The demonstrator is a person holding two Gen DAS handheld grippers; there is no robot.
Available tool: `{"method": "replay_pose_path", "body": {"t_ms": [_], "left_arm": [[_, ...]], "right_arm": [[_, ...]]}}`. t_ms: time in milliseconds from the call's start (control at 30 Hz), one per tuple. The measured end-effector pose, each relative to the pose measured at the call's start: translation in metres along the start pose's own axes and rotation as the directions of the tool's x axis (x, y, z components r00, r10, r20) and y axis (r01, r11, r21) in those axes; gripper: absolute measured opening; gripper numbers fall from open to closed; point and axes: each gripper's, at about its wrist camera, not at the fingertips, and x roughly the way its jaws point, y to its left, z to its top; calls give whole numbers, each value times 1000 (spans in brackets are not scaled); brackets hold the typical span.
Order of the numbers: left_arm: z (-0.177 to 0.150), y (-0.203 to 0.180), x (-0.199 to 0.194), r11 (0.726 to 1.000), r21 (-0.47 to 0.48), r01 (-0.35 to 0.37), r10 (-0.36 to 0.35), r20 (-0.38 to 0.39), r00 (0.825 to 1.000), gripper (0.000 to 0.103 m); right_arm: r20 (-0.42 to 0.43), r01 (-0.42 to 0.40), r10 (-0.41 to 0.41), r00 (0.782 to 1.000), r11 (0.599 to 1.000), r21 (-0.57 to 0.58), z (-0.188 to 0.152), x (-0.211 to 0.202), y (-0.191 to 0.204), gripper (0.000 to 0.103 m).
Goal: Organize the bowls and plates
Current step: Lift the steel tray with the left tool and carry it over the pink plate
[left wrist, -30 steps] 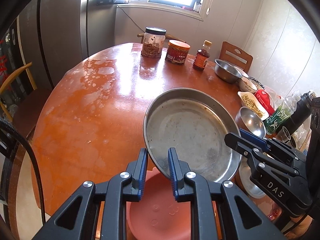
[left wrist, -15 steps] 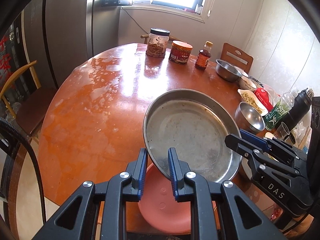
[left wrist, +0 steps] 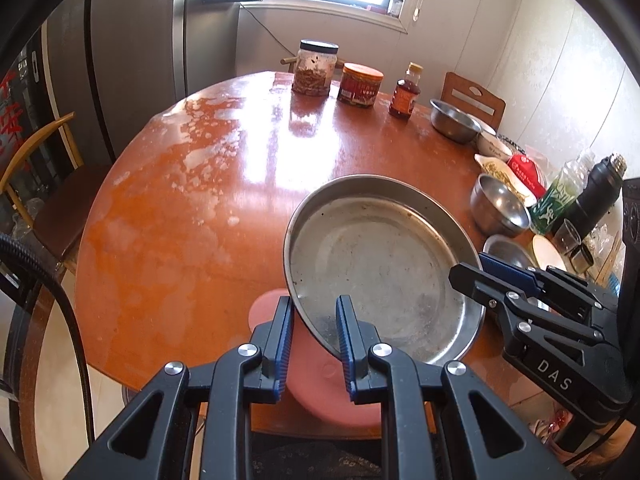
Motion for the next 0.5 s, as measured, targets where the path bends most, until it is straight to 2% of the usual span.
{"method": "replay_pose_path", "body": {"t_ms": [500], "left_arm": [[-18,2,10,1000,7,-11,11,-35,999,21]], "right_arm": [[-44,-4,4,999,1000,-5,-20,8,4,27]]}}
